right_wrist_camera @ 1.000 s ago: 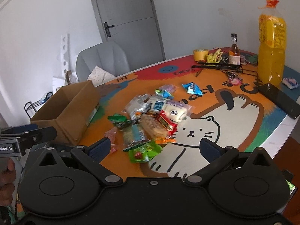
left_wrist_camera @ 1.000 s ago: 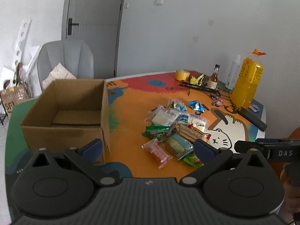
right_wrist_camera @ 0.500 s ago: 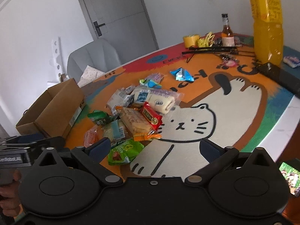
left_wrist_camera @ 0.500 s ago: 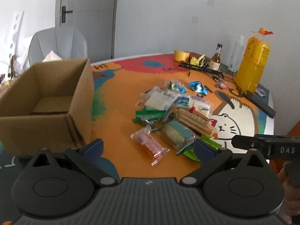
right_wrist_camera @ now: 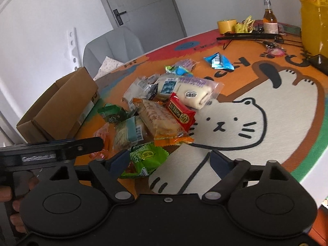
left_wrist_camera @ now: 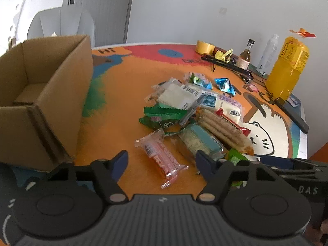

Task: Organize snacks
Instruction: 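Grasp the pink candy packet with the left gripper while the right grasps the green chip bag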

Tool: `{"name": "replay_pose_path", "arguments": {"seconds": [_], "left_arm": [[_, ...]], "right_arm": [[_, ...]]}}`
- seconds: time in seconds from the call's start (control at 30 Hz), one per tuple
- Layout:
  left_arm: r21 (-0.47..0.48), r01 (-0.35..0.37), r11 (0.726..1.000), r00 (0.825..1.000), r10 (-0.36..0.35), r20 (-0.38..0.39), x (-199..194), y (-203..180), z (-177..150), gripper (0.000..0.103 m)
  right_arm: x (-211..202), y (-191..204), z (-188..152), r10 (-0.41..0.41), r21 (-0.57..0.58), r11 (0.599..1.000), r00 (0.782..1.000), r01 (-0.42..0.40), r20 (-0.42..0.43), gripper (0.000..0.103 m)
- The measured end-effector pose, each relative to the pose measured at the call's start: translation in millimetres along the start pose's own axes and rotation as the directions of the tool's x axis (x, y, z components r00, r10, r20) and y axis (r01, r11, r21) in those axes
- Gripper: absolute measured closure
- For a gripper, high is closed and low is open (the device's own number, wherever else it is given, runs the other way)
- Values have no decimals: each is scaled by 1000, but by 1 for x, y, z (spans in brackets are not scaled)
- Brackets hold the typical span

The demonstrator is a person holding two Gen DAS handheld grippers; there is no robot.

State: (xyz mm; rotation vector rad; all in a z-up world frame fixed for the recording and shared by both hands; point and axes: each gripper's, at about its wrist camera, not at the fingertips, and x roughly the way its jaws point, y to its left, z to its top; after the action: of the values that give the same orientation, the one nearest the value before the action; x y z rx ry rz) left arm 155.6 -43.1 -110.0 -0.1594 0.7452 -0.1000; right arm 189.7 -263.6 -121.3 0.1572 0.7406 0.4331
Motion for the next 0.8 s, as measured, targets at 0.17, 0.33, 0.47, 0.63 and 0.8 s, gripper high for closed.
{"name": "replay_pose_path", "arguments": {"seconds": [0.17,0.33,0.47,0.63,0.8], "left_arm": [[1,-12,1000,1000,12,-7,11,-1,0,49],[18,-33,999,999,33,1,10,0,-1,77],[17,-21,1000,1000,21,-5,6,5,-3,81],[15,-19,1000,1000,19,-1,-3,10,-9,83],[7,-16,1000,1000,15,8,-14,15,-12,84]], "right_arm": [[4,4,3,31,-15,999,999,-32,-8,25],[9,13,3,57,-38,998,998,-57,-16,31],[13,20,2,63,-61,996,998,-64,-17,34],[17,29,-1,67,-103,992,998,-67,-3,40],[16,30,-4,80,-112,991,997,-79,6,57]]}}
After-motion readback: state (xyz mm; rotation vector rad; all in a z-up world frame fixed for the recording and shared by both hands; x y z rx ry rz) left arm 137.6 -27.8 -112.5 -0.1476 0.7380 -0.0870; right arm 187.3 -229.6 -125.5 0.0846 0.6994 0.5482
